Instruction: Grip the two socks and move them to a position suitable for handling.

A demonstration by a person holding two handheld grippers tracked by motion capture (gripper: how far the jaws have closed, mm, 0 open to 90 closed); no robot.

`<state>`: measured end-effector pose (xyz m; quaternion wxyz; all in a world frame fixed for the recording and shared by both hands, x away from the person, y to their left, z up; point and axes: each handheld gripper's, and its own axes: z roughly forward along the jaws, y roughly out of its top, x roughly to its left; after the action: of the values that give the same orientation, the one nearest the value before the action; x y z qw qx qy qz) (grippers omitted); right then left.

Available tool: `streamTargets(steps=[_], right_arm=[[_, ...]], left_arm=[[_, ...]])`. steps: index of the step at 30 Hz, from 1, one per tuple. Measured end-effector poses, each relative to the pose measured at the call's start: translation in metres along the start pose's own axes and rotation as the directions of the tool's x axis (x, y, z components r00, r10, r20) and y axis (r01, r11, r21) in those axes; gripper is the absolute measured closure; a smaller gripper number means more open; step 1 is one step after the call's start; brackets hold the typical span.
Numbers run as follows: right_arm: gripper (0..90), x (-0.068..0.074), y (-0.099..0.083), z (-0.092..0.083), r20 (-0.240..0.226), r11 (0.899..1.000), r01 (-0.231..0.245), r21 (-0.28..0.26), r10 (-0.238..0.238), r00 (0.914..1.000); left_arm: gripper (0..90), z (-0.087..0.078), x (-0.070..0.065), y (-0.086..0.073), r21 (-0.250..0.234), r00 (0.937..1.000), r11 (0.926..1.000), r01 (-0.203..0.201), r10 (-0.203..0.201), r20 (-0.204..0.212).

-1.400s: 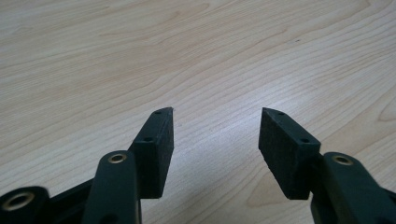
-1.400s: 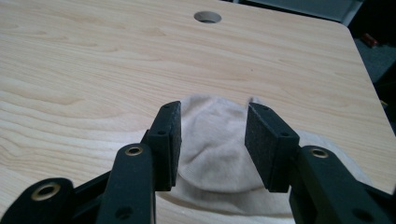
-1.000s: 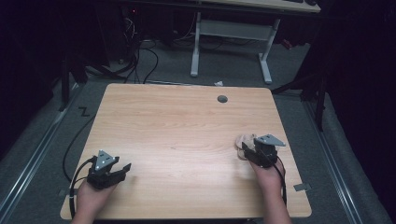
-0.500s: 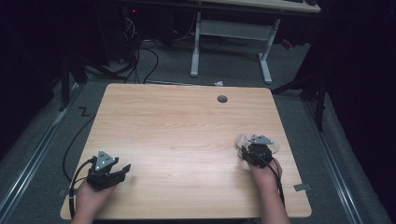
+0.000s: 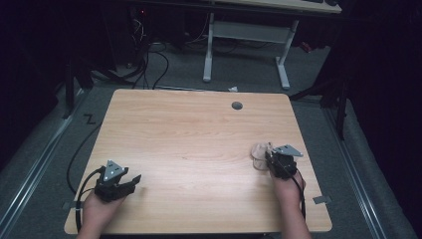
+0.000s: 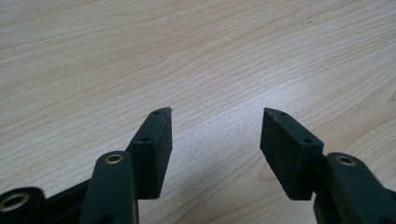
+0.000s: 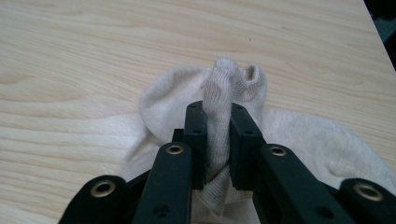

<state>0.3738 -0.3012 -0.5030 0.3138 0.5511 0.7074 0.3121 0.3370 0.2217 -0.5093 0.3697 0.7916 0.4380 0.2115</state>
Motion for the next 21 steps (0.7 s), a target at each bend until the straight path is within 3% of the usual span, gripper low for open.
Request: streamTargets(steps=[5, 7, 12, 21], right_arm=[[80.1, 0.0, 0.003, -0.009, -0.033, 0.999, -0.015, -0.038, 0.014, 0.9994], [80.1, -0.001, 0.005, -0.017, -0.073, 0.996, -0.056, -0.063, 0.051, 0.996], [79.9, -0.003, 0.011, -0.03, -0.103, 0.991, -0.095, -0.099, 0.084, 0.9911], [80.2, 0.005, 0.022, -0.051, -0.116, 0.985, -0.069, -0.157, 0.051, 0.992]], left_arm=[[43.7, 0.001, 0.0, 0.001, -0.003, 1.0, 1.0, 0.001, -0.001, 0.01], [43.7, 0.002, -0.001, 0.002, -0.001, 0.9999, 1.0, -0.002, 0.002, 0.013], [43.7, 0.004, -0.003, 0.004, -0.003, 0.9998, 1.0, -0.005, 0.005, 0.02], [44.3, 0.006, -0.004, 0.005, -0.007, 0.9998, 1.0, -0.005, 0.006, 0.02]])
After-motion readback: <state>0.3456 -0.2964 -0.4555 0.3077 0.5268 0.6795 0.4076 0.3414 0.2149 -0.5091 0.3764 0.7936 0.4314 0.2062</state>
